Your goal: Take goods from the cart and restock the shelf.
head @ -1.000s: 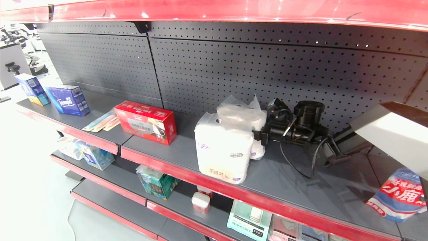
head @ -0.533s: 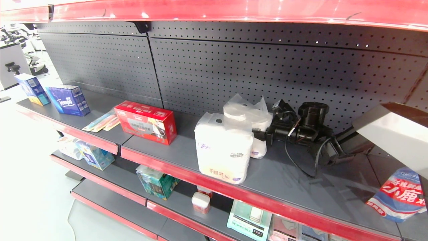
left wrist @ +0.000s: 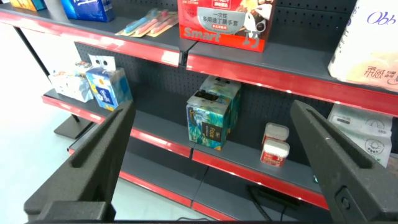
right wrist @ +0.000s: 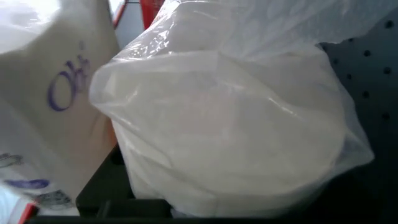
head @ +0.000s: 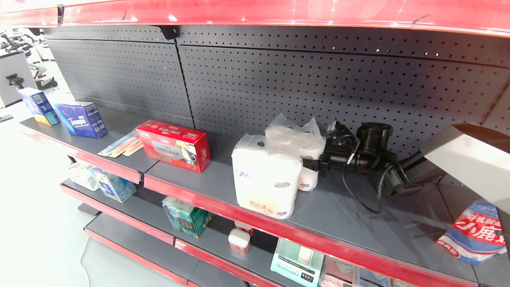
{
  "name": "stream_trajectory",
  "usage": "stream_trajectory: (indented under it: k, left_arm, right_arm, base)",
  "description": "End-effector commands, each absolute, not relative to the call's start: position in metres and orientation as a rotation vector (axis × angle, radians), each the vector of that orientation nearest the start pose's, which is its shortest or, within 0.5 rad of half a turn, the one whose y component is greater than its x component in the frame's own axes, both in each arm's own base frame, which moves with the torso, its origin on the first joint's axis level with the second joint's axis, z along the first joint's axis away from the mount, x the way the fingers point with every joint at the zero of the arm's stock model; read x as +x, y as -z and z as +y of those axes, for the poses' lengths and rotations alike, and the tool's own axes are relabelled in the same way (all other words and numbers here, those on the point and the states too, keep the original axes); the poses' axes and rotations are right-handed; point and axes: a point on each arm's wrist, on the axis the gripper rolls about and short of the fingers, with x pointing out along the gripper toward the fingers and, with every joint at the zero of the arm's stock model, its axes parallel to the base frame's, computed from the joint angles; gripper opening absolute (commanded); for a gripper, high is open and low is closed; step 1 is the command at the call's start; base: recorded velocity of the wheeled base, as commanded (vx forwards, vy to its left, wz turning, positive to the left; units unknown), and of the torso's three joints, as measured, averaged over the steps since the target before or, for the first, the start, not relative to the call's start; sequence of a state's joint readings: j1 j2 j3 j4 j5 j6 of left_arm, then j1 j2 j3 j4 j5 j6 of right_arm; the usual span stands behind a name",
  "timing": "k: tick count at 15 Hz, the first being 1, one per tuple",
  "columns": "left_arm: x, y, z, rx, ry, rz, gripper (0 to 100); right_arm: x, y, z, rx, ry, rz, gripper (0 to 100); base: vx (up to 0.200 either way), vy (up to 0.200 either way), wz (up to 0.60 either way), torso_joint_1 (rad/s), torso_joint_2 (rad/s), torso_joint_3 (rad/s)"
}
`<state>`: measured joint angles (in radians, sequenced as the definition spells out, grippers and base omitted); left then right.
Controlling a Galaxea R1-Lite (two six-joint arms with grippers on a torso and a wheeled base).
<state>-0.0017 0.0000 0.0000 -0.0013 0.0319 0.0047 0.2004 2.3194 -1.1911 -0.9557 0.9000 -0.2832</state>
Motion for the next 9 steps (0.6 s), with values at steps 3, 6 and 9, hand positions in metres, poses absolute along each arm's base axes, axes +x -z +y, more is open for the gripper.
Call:
stream_trajectory:
  k: [3,6,9]
  left_arm:
    - [-0.0228,-0.0756,0.0008,0.005,-0.031,-0.001,100]
    - [-0.0228,-0.0756,0.0008,0.005,-0.031,-0.001,100]
    - [-0.0228,-0.0756,0.0008,0.005,-0.031,-0.001,100]
  right_arm:
    - [0.4281,-0.0743,0.1068,-0.186,-1.135,0.017,0]
    - [0.4283,-0.0736,0.1068,-0.187,-1.128,0.02,0]
    - [0.4286,-0.0732,0.1065,-0.19,-1.105,0.025,0]
  base:
    - [0.0,0.0,0.0,0.0,0.0,0.0]
    - [0.0,0.0,0.0,0.0,0.0,0.0]
    - [0.0,0.0,0.0,0.0,0.0,0.0]
